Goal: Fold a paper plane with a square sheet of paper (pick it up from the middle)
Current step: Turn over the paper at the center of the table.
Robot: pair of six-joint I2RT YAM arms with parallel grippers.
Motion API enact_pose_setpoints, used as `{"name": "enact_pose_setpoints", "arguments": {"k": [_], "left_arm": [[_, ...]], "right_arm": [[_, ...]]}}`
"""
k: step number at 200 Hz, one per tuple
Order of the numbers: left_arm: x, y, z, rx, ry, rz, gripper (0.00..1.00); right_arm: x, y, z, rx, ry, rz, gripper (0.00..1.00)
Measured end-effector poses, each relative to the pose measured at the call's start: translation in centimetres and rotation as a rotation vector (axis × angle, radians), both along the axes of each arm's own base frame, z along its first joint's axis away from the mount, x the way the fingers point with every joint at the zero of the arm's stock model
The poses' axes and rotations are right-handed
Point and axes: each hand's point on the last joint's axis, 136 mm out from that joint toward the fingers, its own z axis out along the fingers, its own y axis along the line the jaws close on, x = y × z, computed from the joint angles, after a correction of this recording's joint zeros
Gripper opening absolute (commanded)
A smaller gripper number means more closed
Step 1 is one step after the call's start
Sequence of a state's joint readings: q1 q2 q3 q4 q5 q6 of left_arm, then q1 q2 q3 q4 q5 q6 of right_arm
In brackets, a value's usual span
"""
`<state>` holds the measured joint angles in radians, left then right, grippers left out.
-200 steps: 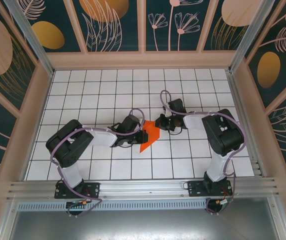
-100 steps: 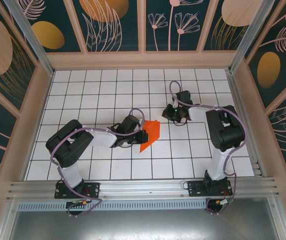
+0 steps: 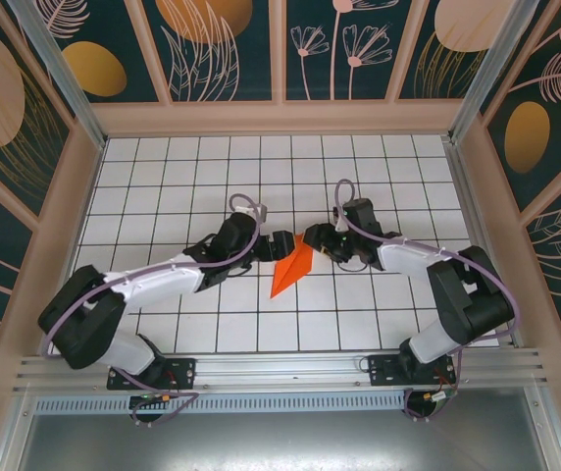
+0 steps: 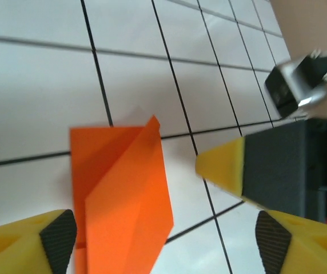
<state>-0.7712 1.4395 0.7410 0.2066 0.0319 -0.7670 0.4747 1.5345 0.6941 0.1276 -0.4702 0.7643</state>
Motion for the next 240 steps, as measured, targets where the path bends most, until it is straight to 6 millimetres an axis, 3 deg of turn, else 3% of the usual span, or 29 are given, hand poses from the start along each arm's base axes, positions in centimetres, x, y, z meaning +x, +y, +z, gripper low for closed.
{"name": "enact_pose_setpoints", "arguments": {"k": [13, 45, 90, 121, 193, 240], "left_arm": [[0.2, 1.3, 0.4, 0.009, -0.023, 0.043, 0.98], [0.5, 4.4, -0.2, 0.047, -0.032, 0.141, 0.99], [0.8, 7.7, -1.2, 0.061, -0.004, 0.245, 0.99], [0.9, 8.2, -1.3, 0.05, 0.004, 0.266, 0.99], [0.8, 8.7, -2.0, 0.021, 0.049, 0.272, 0.99], [0.1, 8.5, -2.8, -0.022, 0.114, 0.234, 0.99]], "right_arm": [[-0.5, 0.6, -0.1, 0.012, 0.012, 0.004, 0.6], [-0.7, 2.0, 0.2, 0.047, 0.008, 0.01, 0.57], [-1.5, 3.3, -2.0, 0.036, 0.065, 0.031, 0.52], [-1.7, 4.1, -3.0, 0.034, 0.089, 0.043, 0.47], [-1.8, 6.1, -2.7, 0.096, 0.073, 0.081, 0.34], [-1.2, 6.6, -2.6, 0.128, 0.061, 0.072, 0.12]]}}
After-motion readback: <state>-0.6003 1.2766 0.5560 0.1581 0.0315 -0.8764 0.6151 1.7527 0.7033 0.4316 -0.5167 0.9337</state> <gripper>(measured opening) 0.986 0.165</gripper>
